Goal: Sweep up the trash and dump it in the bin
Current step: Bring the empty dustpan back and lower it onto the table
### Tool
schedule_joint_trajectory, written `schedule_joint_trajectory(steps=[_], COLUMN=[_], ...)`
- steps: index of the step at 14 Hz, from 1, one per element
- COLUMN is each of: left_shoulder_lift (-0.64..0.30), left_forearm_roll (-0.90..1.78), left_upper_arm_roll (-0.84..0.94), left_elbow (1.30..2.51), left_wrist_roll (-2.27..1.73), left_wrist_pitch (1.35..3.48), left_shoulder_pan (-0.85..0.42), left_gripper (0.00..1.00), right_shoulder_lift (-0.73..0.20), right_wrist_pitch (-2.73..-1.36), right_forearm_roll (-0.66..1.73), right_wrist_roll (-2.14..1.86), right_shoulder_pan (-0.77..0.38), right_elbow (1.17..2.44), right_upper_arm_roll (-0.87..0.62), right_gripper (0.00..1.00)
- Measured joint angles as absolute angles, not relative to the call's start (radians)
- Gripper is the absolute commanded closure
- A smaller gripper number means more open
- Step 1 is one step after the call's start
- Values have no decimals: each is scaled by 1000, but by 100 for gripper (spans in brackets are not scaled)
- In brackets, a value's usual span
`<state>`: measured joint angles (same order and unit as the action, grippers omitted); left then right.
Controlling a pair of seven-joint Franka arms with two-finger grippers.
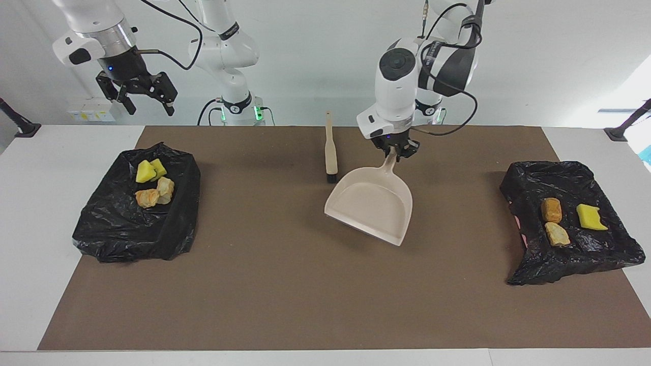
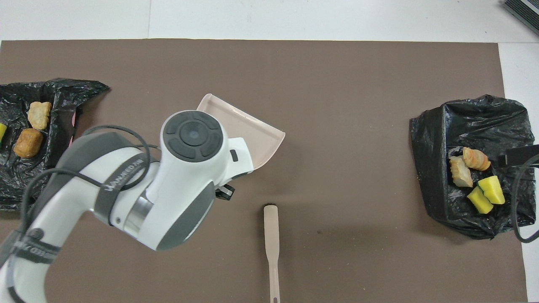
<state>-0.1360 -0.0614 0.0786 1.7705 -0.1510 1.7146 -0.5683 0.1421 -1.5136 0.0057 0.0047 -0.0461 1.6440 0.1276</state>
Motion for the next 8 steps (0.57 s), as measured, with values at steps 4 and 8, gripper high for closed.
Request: schedule_joint_trajectory(steps=[4,8], left_shoulder_lift=[-268,-338], left_forearm_roll=[14,76], left_upper_arm_roll=[78,77], left_elbow=[1701,1670], left_wrist_roll=[-354,-424], left_wrist_pitch=[1811,1886], left_shoulder_pan=[-663,-677], left_gripper=[100,100], right_shoulder_lift=[142,143], right_wrist_pitch=[-1514,-1514], right_forearm_roll=[6,6], right_wrist_roll=[4,-4], right_shoulder_pan=[-49,-49], right_elbow=[1644,1644], right_upper_arm_roll=[124,124], right_gripper=[0,0])
